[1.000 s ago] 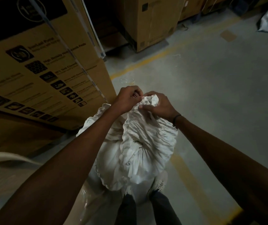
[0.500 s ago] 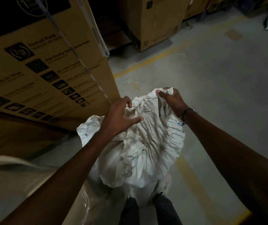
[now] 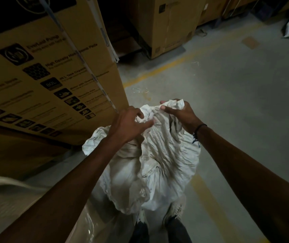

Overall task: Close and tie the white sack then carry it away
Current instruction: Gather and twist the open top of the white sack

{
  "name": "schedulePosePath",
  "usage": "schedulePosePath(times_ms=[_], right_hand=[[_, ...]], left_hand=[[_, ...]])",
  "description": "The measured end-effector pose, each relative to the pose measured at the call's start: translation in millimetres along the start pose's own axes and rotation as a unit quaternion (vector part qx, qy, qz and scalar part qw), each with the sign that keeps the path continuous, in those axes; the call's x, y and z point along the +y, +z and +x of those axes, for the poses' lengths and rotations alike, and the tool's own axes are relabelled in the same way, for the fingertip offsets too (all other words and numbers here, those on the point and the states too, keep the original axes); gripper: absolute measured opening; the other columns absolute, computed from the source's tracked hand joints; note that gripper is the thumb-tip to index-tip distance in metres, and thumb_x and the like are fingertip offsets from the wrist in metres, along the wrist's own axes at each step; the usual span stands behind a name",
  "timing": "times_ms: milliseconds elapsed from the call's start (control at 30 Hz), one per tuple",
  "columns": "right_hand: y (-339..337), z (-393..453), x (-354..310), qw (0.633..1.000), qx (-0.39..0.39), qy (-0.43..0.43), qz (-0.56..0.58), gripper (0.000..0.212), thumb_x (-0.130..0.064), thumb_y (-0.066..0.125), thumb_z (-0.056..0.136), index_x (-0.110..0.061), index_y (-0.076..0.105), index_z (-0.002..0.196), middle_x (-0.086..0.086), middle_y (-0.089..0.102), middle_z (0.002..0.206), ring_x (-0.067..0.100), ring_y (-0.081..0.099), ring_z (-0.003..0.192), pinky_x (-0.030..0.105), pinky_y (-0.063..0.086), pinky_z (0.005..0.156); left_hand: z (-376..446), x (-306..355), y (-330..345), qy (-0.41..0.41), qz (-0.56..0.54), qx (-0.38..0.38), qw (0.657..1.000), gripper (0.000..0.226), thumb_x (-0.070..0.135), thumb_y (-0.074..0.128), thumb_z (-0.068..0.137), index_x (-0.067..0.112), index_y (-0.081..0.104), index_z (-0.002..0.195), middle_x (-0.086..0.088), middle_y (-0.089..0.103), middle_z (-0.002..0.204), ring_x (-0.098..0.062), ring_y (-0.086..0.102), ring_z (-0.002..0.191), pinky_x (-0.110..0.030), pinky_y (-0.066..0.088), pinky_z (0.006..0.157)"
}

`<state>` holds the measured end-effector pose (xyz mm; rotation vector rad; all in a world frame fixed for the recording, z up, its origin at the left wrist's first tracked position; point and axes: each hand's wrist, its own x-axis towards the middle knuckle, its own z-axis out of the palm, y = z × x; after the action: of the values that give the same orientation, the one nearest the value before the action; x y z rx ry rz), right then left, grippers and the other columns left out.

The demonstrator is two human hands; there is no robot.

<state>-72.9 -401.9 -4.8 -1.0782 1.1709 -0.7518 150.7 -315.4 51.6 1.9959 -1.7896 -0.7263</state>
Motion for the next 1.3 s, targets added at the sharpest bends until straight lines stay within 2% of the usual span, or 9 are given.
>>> schedulePosePath(times_ms=[100, 167, 367, 500, 700, 867, 1000, 1167, 1300], right_hand=[[-2.2, 2.3, 2.0, 0.999, 0.009, 0.015, 0.049, 0.038, -0.007, 0.083, 0.088, 0.008, 0.07, 0.121, 0.019, 0.076, 0.126, 0.035, 0.072, 0.119, 0.048, 0.058, 0.105], [-4.2, 4.7, 3.1, 0.997, 0.024, 0.029, 0.07, 0.039, -0.006, 0.081, 0.089, 0.011, 0.069, 0.122, 0.026, 0.073, 0.126, 0.035, 0.073, 0.115, 0.048, 0.058, 0.105], [-6.9, 11.5, 2.9, 0.996, 0.035, 0.044, 0.073, 0.051, -0.021, 0.091, 0.079, 0.012, 0.07, 0.112, 0.025, 0.072, 0.11, 0.031, 0.069, 0.101, 0.052, 0.053, 0.104], [-7.2, 12.7, 1.1, 0.999, -0.023, 0.022, 0.02, 0.066, -0.029, 0.094, 0.074, 0.014, 0.066, 0.115, 0.025, 0.072, 0.11, 0.033, 0.069, 0.101, 0.061, 0.053, 0.104], [9.1, 4.8, 2.8, 0.996, -0.086, -0.012, -0.005, 0.043, -0.01, 0.099, 0.06, -0.015, 0.077, 0.097, 0.018, 0.077, 0.123, 0.037, 0.072, 0.119, 0.048, 0.057, 0.104], [21.8, 3.7, 5.4, 0.992, -0.054, -0.043, -0.105, 0.056, -0.009, 0.104, 0.055, -0.015, 0.061, 0.09, -0.001, 0.065, 0.086, 0.011, 0.064, 0.077, 0.032, 0.056, 0.072], [33.9, 6.4, 12.3, 0.986, 0.001, -0.068, -0.151, 0.073, -0.024, 0.107, 0.052, -0.015, 0.058, 0.105, -0.003, 0.069, 0.09, 0.007, 0.064, 0.077, 0.026, 0.058, 0.07], [30.1, 11.8, 14.2, 0.986, -0.021, -0.086, -0.143, 0.044, -0.018, 0.099, 0.07, 0.0, 0.073, 0.101, 0.023, 0.075, 0.098, 0.016, 0.068, 0.084, 0.036, 0.056, 0.078], [19.1, 13.7, 11.2, 0.994, -0.013, -0.049, -0.091, 0.019, -0.01, 0.091, 0.078, -0.008, 0.075, 0.089, 0.006, 0.072, 0.087, 0.017, 0.067, 0.08, 0.035, 0.054, 0.079]], left_hand=[[-1.6, -5.7, 5.5, 0.036, 0.045, -0.041, 0.998, 0.06, 0.069, 0.084, 0.072, 0.018, 0.077, 0.103, 0.002, 0.072, 0.109, -0.015, 0.066, 0.099, -0.036, 0.055, 0.086], [-1.1, -9.4, 14.8, 0.056, 0.023, -0.033, 0.998, 0.043, 0.054, 0.086, 0.078, 0.018, 0.079, 0.1, 0.001, 0.073, 0.106, -0.017, 0.07, 0.094, -0.039, 0.057, 0.085], [1.2, -10.3, 20.5, 0.025, -0.093, 0.06, 0.994, 0.012, 0.025, 0.078, 0.093, 0.014, 0.081, 0.097, 0.001, 0.078, 0.097, -0.013, 0.07, 0.087, -0.01, 0.046, 0.071], [7.2, -11.7, 18.0, 0.033, -0.136, 0.055, 0.989, 0.002, 0.023, 0.076, 0.094, 0.021, 0.075, 0.093, 0.006, 0.078, 0.093, -0.007, 0.071, 0.093, -0.032, 0.053, 0.072], [28.3, -14.3, 21.1, 0.016, -0.154, 0.036, 0.987, 0.023, 0.017, 0.076, 0.092, 0.021, 0.054, 0.095, 0.001, 0.07, 0.099, -0.015, 0.069, 0.103, -0.028, 0.051, 0.073], [43.5, -18.4, 21.9, 0.027, -0.16, 0.031, 0.986, 0.015, 0.01, 0.078, 0.086, 0.014, 0.064, 0.085, 0.004, 0.073, 0.087, -0.009, 0.07, 0.091, -0.025, 0.046, 0.072], [52.4, -17.6, 23.1, 0.026, -0.18, 0.018, 0.983, 0.021, 0.011, 0.08, 0.081, 0.015, 0.061, 0.09, -0.001, 0.074, 0.085, -0.014, 0.072, 0.084, -0.033, 0.055, 0.07], [51.7, -21.6, 12.7, 0.024, -0.225, -0.042, 0.973, 0.032, 0.018, 0.074, 0.093, 0.019, 0.047, 0.11, -0.001, 0.078, 0.103, -0.021, 0.074, 0.091, -0.047, 0.06, 0.081], [26.1, -31.6, -1.4, 0.035, -0.184, 0.015, 0.982, 0.055, 0.043, 0.091, 0.074, 0.023, 0.049, 0.104, 0.008, 0.066, 0.124, -0.013, 0.066, 0.114, -0.044, 0.057, 0.097]])
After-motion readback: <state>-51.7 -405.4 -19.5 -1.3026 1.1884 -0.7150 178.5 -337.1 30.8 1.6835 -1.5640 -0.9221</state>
